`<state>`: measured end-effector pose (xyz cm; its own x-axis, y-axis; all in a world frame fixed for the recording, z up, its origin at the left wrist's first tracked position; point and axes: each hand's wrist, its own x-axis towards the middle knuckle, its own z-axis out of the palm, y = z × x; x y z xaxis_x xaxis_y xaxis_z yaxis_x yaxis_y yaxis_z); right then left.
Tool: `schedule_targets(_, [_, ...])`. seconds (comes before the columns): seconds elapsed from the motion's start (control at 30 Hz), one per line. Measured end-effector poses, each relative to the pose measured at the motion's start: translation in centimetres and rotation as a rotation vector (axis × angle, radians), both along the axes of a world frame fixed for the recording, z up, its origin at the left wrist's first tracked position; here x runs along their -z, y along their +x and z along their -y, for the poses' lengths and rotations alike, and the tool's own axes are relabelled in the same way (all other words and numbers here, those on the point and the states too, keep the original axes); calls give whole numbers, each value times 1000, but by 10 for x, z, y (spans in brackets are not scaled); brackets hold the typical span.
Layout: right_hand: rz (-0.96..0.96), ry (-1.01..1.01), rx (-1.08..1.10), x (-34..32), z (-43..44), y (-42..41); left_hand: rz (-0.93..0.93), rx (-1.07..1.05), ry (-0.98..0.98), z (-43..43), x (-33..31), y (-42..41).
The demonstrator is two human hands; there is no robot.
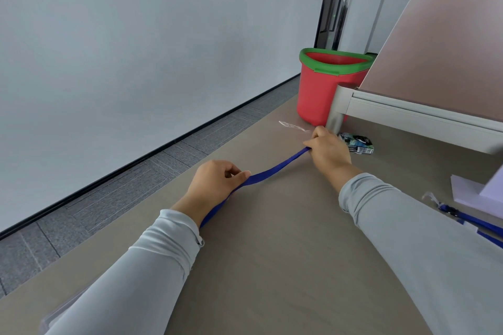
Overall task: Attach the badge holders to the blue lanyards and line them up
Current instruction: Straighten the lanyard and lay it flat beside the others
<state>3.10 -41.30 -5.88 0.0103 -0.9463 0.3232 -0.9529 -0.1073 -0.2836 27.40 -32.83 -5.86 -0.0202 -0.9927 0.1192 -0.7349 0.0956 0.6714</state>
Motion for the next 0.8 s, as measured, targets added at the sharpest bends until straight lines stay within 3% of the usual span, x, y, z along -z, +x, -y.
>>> schedule_targets(0.43, [51, -60, -102, 5, 21, 17, 83, -35, 9, -1, 0, 1])
schedule_targets(0.67, [250, -79, -74, 11, 29, 19, 184, -9, 8, -1, 1, 1])
schedule_targets(0.8, [136, 35, -156, 12, 35, 27, 220, -19, 6, 0, 2, 3])
